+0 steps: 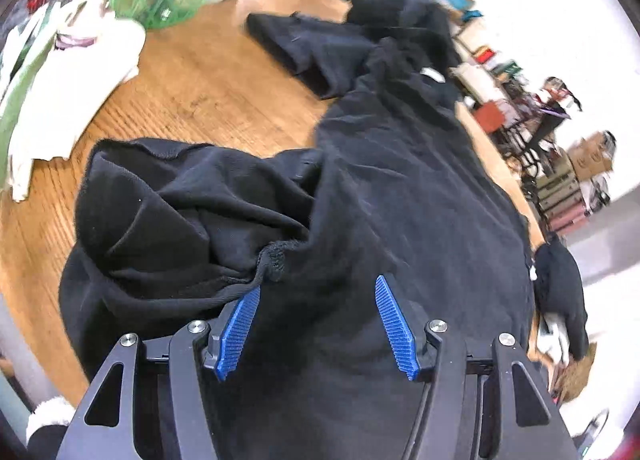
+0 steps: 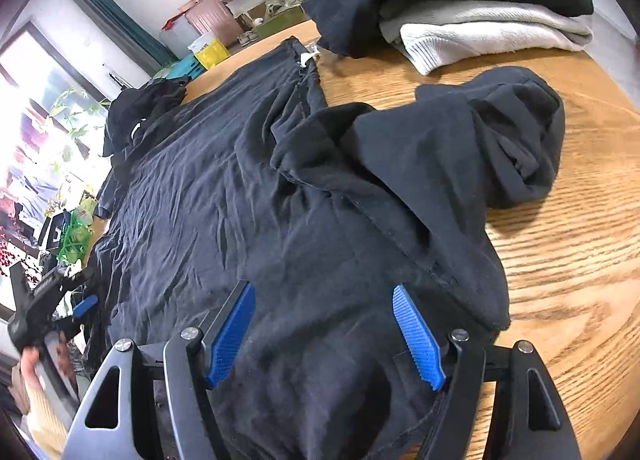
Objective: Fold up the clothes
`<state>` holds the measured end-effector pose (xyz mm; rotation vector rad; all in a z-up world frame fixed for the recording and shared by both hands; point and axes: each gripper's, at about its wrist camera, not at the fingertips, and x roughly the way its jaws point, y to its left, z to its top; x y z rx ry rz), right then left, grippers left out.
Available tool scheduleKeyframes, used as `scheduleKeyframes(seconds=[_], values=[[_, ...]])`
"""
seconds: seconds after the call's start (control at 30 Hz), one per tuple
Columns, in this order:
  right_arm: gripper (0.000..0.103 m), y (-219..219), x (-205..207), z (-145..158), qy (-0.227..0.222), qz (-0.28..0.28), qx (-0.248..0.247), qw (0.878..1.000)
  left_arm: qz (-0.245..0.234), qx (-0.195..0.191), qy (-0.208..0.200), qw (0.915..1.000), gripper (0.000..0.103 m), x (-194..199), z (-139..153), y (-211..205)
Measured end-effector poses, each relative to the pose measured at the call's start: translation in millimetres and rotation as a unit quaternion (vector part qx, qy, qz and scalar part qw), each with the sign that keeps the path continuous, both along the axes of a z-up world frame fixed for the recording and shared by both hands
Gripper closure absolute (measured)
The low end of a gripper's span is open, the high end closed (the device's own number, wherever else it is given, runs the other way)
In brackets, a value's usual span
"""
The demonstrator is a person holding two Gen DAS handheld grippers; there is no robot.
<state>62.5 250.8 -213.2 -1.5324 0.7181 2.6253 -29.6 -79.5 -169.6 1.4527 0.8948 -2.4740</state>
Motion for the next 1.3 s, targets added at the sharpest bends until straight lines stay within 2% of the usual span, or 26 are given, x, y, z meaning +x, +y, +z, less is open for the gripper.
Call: scheduleKeyframes(seconds=[0.23, 0.4, 0.43, 0.53, 0.67, 0.8, 0.9, 1.0, 1.1, 1.2, 1.27, 1.3], values=[[0.027, 4.3, 7.6, -1.6, 0.008, 0.012, -0.006, 1.0, -0.001, -0.084, -0.009, 0.9965, 0.042, 22.4, 4.5, -0.9], [0.021, -1.0, 6.2, -0.8, 0.01, 0.022, 0.009, 1.0, -0.008, -0.034, -0.015, 0.9993, 0.042, 34.8, 5.2, -3.9], [0.021, -0.5, 5.9, 0.3, 0.011, 0.022, 0.01, 1.0, -0.012, -0.03, -0.01, 0.9994, 0.041, 34.6, 6.6, -5.4], [0.021, 1.3, 5.0, 3.4, 0.013, 0.021, 0.011, 1.0, -0.01, -0.05, -0.003, 0.9987, 0.041, 40.4, 14.1, -14.6], [0.021, 3.6, 3.7, 7.5, 0.016, 0.019, 0.013, 1.0, -0.005, -0.01, 0.012, 0.9999, 0.041, 30.1, 23.5, -24.7], [0.022, 5.9, 2.5, 11.6, 0.019, 0.017, 0.015, 1.0, -0.019, -0.04, 0.015, 0.9989, 0.041, -6.0, 35.0, -14.2], [0.024, 4.3, -2.7, 13.0, 0.022, 0.019, 0.006, 1.0, -0.009, -0.062, -0.008, 0.998, 0.041, -32.2, 22.9, -8.5], [0.024, 1.8, -8.7, -0.3, -0.007, 0.01, 0.012, 1.0, 0.0, -0.099, -0.02, 0.9949, 0.042, -38.5, 11.9, -6.0], [0.023, -0.4, -1.2, -0.3, 0.0, 0.017, 0.039, 0.999, 0.001, -0.131, -0.037, 0.9907, 0.042, -31.1, 13.9, -4.3], [0.023, 4.1, 5.8, -1.1, 0.005, 0.015, 0.036, 0.999, -0.002, -0.137, -0.052, 0.9891, 0.042, -15.9, 15.7, -6.3], [0.023, 6.1, 6.7, -1.3, 0.007, 0.014, 0.033, 0.999, -0.016, -0.123, -0.061, 0.9904, 0.041, -8.1, 17.0, -6.3], [0.021, 5.8, 6.3, -1.2, 0.007, 0.015, 0.034, 0.999, -0.024, -0.104, -0.059, 0.9926, 0.041, -3.9, 20.1, -7.6]])
